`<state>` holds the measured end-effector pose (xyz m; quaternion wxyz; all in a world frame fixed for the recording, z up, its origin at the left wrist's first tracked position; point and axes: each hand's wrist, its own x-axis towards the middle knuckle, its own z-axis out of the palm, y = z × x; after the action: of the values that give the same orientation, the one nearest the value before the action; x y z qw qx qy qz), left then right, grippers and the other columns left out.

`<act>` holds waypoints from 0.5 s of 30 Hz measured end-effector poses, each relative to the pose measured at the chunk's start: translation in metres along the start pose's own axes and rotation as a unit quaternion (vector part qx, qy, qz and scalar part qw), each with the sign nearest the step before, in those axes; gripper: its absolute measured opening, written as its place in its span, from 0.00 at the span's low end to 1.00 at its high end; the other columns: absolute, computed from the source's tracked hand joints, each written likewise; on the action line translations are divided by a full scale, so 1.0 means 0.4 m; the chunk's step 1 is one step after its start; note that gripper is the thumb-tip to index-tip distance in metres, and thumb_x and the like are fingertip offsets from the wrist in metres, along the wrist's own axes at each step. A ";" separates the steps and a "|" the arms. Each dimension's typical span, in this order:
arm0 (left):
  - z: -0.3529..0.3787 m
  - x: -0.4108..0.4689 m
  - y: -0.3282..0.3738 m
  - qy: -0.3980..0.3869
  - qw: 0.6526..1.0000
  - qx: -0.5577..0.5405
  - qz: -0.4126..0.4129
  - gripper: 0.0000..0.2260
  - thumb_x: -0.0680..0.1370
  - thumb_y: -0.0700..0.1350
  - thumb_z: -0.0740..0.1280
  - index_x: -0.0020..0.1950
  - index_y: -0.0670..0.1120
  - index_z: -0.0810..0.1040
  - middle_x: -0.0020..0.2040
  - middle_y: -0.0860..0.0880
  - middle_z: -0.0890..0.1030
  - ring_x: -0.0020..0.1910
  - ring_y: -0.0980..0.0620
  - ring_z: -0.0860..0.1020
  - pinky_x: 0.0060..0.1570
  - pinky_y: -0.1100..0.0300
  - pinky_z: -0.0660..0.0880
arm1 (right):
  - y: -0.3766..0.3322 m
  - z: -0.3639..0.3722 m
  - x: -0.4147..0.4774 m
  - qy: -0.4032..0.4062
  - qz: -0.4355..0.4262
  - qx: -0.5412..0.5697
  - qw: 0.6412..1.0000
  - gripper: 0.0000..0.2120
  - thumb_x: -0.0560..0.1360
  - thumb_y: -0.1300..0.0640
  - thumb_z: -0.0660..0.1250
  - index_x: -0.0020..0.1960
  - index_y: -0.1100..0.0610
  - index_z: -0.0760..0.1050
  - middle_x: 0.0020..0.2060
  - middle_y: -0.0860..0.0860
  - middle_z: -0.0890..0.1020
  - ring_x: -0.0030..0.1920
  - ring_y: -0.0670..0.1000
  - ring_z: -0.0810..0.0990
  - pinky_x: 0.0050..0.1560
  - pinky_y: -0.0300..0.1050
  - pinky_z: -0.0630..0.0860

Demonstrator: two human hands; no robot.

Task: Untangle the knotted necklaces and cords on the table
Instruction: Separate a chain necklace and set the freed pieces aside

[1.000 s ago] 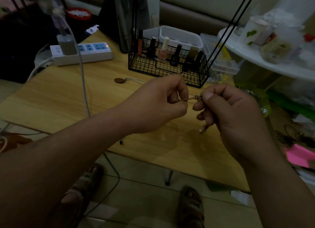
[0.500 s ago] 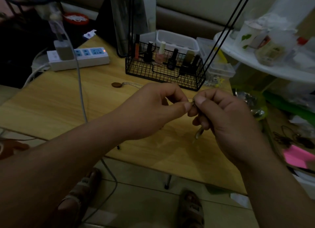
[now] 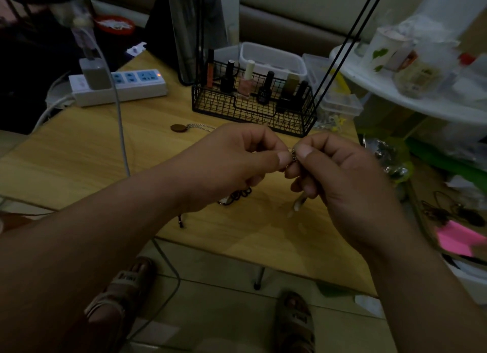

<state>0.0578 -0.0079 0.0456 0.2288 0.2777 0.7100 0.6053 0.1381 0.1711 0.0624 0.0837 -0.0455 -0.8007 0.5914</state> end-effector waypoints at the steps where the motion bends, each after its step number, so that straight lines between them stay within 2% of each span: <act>1: 0.000 0.000 0.001 -0.002 1.000 -0.002 -0.002 0.03 0.81 0.43 0.70 0.50 0.46 0.82 0.39 0.49 0.80 0.34 0.56 0.72 0.32 0.63 0.70 | 0.000 0.001 -0.001 0.001 -0.001 -0.002 1.000 0.08 0.83 0.60 0.63 0.50 0.61 0.80 0.37 0.52 0.84 0.32 0.48 0.75 0.39 0.39 0.79; 4: 0.002 0.001 0.002 -0.004 1.000 -0.008 -0.010 0.02 0.80 0.43 0.71 0.50 0.45 0.82 0.42 0.43 0.81 0.34 0.54 0.72 0.32 0.62 0.69 | -0.001 0.006 -0.005 0.004 -0.007 -0.021 1.000 0.08 0.83 0.59 0.63 0.50 0.61 0.79 0.37 0.52 0.84 0.32 0.48 0.76 0.37 0.41 0.79; 6: 0.004 0.001 0.001 -0.003 1.000 -0.007 -0.015 0.03 0.80 0.43 0.72 0.50 0.45 0.82 0.46 0.37 0.82 0.35 0.52 0.72 0.32 0.61 0.69 | -0.002 0.007 -0.007 0.002 -0.011 -0.043 0.999 0.07 0.83 0.58 0.64 0.51 0.60 0.79 0.38 0.52 0.85 0.32 0.48 0.77 0.37 0.46 0.79; 7: 0.005 0.001 0.002 -0.004 1.000 -0.010 -0.016 0.02 0.80 0.43 0.72 0.50 0.45 0.82 0.45 0.36 0.82 0.35 0.51 0.72 0.32 0.61 0.69 | -0.003 0.007 -0.008 0.000 -0.011 -0.046 0.999 0.07 0.83 0.58 0.64 0.51 0.59 0.79 0.39 0.53 0.85 0.33 0.49 0.78 0.38 0.47 0.79; 10: 0.000 0.000 0.003 -0.007 0.999 -0.030 -0.023 0.02 0.80 0.42 0.71 0.49 0.44 0.81 0.40 0.45 0.79 0.34 0.54 0.72 0.31 0.63 0.69 | -0.005 0.004 -0.010 -0.002 0.004 -0.025 1.000 0.08 0.84 0.58 0.62 0.51 0.60 0.78 0.39 0.52 0.85 0.35 0.51 0.80 0.40 0.52 0.81; 13: -0.004 0.000 0.004 -0.012 0.999 -0.040 -0.031 0.02 0.81 0.41 0.69 0.49 0.45 0.80 0.39 0.48 0.80 0.34 0.55 0.73 0.31 0.64 0.69 | -0.007 0.003 -0.012 -0.002 0.025 0.003 1.000 0.09 0.85 0.58 0.60 0.51 0.60 0.76 0.40 0.53 0.85 0.35 0.53 0.80 0.42 0.59 0.82; 15: -0.002 0.000 0.003 -0.012 0.999 -0.035 -0.035 0.03 0.81 0.40 0.69 0.48 0.45 0.81 0.38 0.51 0.81 0.33 0.56 0.73 0.30 0.64 0.69 | -0.006 0.002 -0.012 -0.007 0.026 -0.006 1.000 0.09 0.85 0.58 0.60 0.51 0.60 0.76 0.39 0.53 0.85 0.35 0.52 0.80 0.44 0.59 0.82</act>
<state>0.0574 -0.0082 0.0468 0.2676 0.2518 0.6950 0.6180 0.1428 0.1687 0.0641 0.0629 -0.0627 -0.8033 0.5889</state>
